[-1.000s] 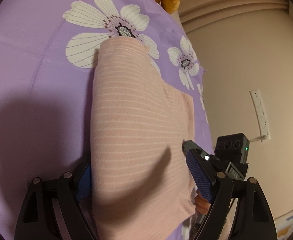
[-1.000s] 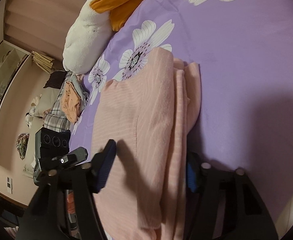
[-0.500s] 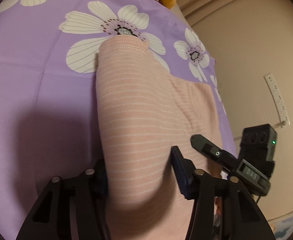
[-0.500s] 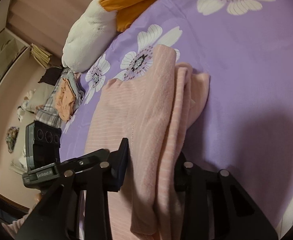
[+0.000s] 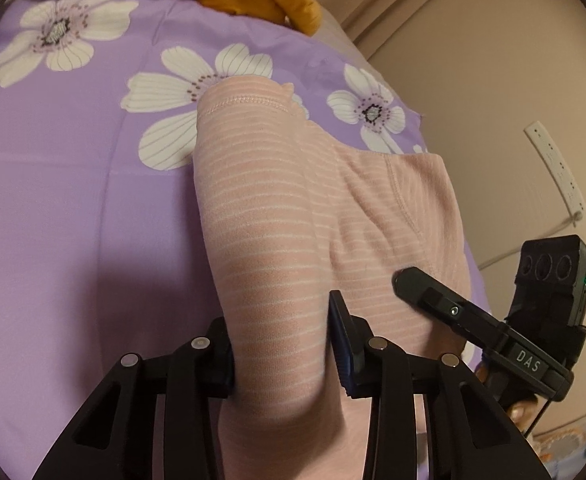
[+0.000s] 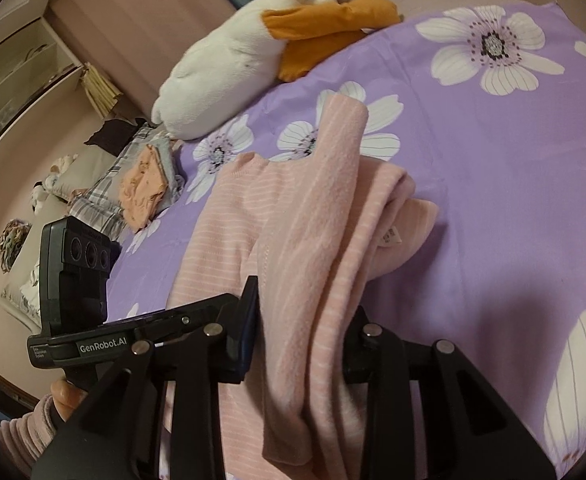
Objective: Fold small clothes
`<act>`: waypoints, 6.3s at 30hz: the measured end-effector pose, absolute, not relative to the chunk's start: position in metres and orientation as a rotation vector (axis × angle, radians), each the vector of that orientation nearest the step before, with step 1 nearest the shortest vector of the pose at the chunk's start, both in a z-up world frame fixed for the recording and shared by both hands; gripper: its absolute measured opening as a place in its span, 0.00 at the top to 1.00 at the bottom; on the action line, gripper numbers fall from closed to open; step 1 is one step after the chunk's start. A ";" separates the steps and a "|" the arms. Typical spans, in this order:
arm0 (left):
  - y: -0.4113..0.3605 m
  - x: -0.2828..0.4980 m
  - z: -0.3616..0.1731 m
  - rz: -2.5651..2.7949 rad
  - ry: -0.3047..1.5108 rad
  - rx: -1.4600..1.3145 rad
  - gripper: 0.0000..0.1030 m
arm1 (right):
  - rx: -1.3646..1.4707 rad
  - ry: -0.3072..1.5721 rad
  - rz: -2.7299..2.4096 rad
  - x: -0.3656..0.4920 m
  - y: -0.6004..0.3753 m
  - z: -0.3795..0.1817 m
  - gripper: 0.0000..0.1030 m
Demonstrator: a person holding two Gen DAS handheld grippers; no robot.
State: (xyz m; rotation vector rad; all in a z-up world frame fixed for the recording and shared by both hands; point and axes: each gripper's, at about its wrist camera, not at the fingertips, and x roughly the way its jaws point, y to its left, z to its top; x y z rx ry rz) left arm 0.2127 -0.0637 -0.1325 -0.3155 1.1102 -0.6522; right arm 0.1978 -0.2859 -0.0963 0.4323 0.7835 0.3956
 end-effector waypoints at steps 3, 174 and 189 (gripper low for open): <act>-0.060 0.198 -0.121 -0.644 1.096 -0.297 0.65 | 0.427 0.772 0.407 0.185 -0.279 -0.090 0.69; 0.076 0.192 -0.125 -0.305 1.081 -0.233 0.64 | 0.225 0.925 0.625 0.232 -0.103 -0.112 0.68; 0.076 0.193 -0.130 -0.300 1.093 -0.231 0.64 | 0.226 0.942 0.611 0.235 -0.104 -0.119 0.67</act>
